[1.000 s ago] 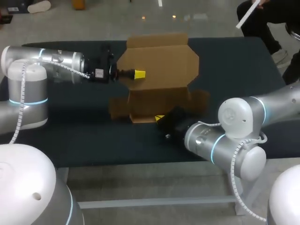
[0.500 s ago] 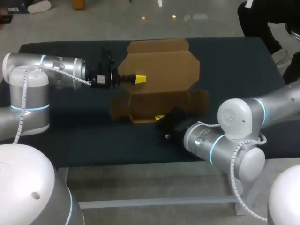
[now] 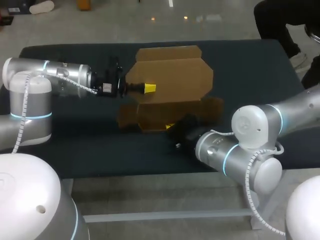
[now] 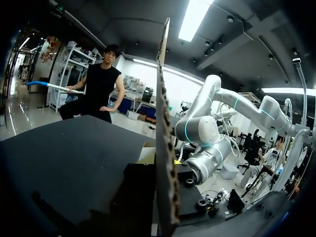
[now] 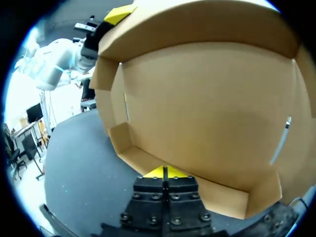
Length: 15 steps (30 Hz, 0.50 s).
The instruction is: Assemble the packaging by folding the flat box into shape, placing the metal phone stand inside, and closing the box properly
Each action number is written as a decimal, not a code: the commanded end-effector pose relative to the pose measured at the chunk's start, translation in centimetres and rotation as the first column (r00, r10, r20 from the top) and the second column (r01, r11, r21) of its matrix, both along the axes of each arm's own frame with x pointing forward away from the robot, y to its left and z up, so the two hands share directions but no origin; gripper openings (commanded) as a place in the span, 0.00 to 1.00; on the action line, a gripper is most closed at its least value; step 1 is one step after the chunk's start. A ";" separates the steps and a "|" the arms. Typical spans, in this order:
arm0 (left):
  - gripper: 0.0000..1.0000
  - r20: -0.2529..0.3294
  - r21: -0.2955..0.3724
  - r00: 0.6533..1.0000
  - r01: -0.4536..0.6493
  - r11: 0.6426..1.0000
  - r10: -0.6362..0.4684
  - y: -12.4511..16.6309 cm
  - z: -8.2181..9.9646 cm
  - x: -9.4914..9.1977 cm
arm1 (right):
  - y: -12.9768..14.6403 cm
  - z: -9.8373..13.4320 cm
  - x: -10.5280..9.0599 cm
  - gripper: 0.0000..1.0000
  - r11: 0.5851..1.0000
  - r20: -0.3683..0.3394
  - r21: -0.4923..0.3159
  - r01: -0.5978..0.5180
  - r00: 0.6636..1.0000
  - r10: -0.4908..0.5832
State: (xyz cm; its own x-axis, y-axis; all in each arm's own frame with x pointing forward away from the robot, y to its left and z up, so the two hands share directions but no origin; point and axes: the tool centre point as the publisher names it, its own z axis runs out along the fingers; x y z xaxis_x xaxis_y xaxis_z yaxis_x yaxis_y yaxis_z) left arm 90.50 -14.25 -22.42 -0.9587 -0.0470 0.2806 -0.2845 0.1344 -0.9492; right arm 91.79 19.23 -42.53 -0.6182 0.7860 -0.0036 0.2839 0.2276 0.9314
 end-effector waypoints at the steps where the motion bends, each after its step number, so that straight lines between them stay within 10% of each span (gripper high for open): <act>1: 0.00 0.000 0.005 1.000 0.001 1.000 -0.001 -0.2 -0.3 -0.1 | 0.2 -0.3 -0.1 0.00 1.000 0.006 -0.001 0.007 1.000 -0.007; 15: 0.00 0.008 0.012 1.000 0.002 1.000 -0.002 -0.2 -0.6 -0.6 | 0.2 -0.3 -0.1 0.00 1.000 0.006 -0.001 0.007 1.000 -0.007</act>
State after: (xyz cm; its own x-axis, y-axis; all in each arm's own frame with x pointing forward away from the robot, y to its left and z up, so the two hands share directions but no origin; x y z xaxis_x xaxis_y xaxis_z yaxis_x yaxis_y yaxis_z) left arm 90.10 -14.49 -22.60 -0.9606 -0.0492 0.2734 -0.2778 0.1508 -0.9487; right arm 91.78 19.26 -42.53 -0.6179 0.7863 -0.0042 0.2843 0.2284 0.9312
